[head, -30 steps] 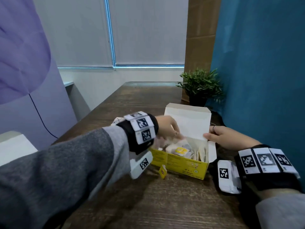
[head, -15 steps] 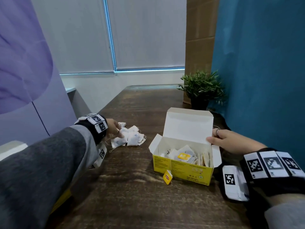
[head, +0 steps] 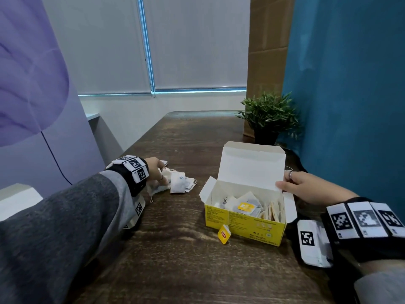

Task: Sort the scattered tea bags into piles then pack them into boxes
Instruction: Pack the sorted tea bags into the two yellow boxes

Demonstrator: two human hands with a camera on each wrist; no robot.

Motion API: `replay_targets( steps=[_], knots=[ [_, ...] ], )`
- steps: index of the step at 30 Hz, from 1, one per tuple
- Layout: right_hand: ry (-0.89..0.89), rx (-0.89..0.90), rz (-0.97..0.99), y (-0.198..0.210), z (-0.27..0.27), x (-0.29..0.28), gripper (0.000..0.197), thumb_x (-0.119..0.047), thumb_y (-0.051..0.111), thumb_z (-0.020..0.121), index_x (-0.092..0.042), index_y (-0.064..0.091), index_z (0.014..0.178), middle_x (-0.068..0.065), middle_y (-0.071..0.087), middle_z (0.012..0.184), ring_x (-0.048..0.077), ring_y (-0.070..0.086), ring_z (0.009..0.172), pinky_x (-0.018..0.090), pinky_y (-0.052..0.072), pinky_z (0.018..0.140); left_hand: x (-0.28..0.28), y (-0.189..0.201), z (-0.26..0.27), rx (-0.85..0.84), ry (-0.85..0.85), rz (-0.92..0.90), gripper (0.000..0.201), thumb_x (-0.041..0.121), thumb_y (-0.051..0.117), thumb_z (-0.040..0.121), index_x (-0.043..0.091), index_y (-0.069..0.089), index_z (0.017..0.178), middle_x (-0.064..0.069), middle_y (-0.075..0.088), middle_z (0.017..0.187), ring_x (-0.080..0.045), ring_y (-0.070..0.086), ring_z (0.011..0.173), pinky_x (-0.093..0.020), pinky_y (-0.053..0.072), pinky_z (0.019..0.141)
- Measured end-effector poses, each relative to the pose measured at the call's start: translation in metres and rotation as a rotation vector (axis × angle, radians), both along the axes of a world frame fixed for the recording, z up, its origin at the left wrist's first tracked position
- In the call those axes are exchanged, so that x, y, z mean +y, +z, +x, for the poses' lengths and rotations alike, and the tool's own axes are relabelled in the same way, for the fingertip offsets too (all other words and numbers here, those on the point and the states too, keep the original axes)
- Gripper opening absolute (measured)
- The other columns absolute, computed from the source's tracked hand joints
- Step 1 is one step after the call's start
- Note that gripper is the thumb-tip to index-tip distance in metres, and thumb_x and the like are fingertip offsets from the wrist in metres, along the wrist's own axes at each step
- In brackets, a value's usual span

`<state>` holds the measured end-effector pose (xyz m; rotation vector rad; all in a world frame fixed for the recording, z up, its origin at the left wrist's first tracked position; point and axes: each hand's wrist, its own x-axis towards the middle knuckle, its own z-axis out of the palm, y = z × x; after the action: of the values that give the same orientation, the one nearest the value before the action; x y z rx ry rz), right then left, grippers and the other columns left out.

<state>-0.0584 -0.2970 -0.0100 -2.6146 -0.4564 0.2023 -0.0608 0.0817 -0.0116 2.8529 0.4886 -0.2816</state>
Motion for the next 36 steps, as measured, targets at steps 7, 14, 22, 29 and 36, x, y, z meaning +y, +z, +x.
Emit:
replay_targets(
  steps=[7, 14, 22, 29, 36],
  knots=[
    [0.004, -0.003, -0.002, 0.001, 0.000, -0.001, 0.031, -0.033, 0.045, 0.096, -0.011, 0.047, 0.073, 0.006, 0.054, 0.083, 0.019, 0.048, 0.076, 0.033, 0.037, 0.072, -0.003, 0.046, -0.015, -0.198, -0.033, -0.272, 0.016, 0.022, 0.074, 0.079, 0.014, 0.060, 0.079, -0.002, 0.065, 0.074, -0.014, 0.060, 0.060, -0.023, 0.049, 0.051],
    [0.009, -0.006, 0.010, 0.003, -0.002, 0.000, 0.028, -0.030, 0.046, 0.096, -0.011, 0.049, 0.075, 0.003, 0.057, 0.085, 0.018, 0.049, 0.080, 0.029, 0.037, 0.070, -0.083, 0.059, -0.025, -0.088, -0.267, -0.760, 0.019, 0.014, 0.069, 0.078, 0.016, 0.062, 0.096, -0.005, 0.070, 0.089, -0.022, 0.065, 0.079, -0.035, 0.052, 0.076],
    [-0.001, -0.002, 0.011, 0.002, -0.001, 0.000, 0.030, -0.031, 0.046, 0.095, -0.015, 0.046, 0.070, 0.003, 0.056, 0.087, 0.016, 0.049, 0.079, 0.032, 0.040, 0.075, -0.158, 0.024, -0.024, 0.053, -0.358, -0.566, 0.028, 0.010, 0.069, 0.082, 0.016, 0.055, 0.106, -0.005, 0.059, 0.084, -0.019, 0.060, 0.069, -0.029, 0.055, 0.067],
    [0.005, 0.007, 0.002, 0.003, -0.005, 0.000, 0.030, -0.030, 0.045, 0.096, -0.009, 0.049, 0.075, 0.007, 0.058, 0.089, 0.023, 0.053, 0.082, 0.033, 0.041, 0.074, -0.102, 0.060, -0.013, -0.310, -0.147, -0.522, 0.028, -0.005, 0.041, 0.089, 0.016, 0.057, 0.097, 0.002, 0.062, 0.087, -0.011, 0.056, 0.064, -0.020, 0.042, 0.050],
    [0.009, 0.003, 0.007, 0.003, -0.004, -0.001, 0.029, -0.030, 0.044, 0.097, -0.004, 0.054, 0.086, 0.013, 0.064, 0.104, 0.024, 0.056, 0.090, 0.037, 0.044, 0.085, -0.044, 0.011, 0.007, -0.062, -0.088, -0.095, 0.057, 0.021, 0.068, 0.084, 0.010, 0.046, 0.135, -0.010, 0.053, 0.135, -0.023, 0.053, 0.119, -0.028, 0.043, 0.092]
  ],
)
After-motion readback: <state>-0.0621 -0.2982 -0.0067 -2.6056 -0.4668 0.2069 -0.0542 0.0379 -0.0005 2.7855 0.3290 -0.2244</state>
